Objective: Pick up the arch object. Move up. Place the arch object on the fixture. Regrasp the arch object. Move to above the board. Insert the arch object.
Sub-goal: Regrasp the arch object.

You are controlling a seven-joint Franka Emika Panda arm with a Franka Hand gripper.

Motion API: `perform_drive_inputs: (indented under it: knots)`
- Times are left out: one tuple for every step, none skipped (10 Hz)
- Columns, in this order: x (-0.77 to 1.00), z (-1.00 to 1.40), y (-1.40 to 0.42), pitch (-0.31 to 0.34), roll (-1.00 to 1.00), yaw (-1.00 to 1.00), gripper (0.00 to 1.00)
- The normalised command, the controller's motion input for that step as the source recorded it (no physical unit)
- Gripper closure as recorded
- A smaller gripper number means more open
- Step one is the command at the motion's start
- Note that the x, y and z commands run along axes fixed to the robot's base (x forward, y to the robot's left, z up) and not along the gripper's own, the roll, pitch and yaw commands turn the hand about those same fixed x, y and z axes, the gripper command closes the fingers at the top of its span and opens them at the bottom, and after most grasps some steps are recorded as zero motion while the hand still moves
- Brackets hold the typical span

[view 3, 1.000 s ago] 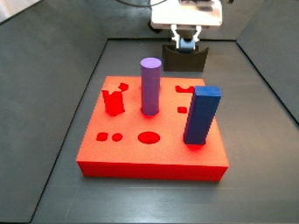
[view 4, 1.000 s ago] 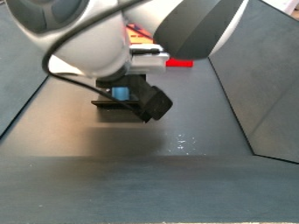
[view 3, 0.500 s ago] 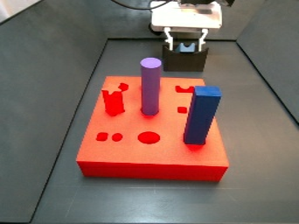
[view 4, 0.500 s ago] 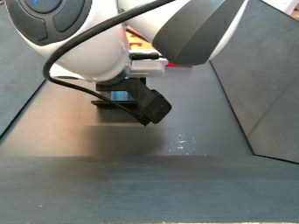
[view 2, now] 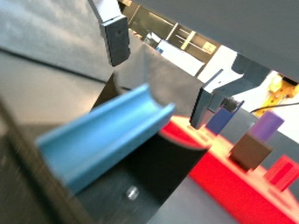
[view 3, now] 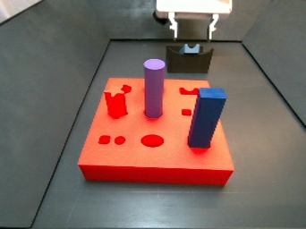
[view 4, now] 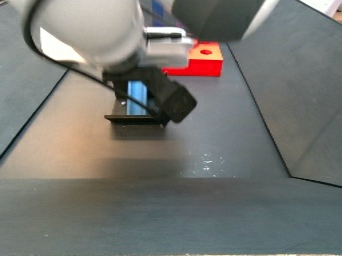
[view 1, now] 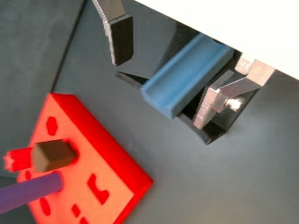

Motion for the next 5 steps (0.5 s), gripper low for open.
perform_drive_inputs:
  knots:
    - [-0.04,0.87,0.0,0.043,0.05,-0.03,0.0]
    - [-0.04,0.76,0.0,0.044,0.06,-0.03,0.0]
    - [-0.03,0.53,0.0,0.045,0.06,-0.03,0.0]
    - [-0.03,0.41,0.01,0.042,0.05,-0.03,0.0]
    - [-0.03,0.17,0.01,0.037,0.05,-0.03,0.0]
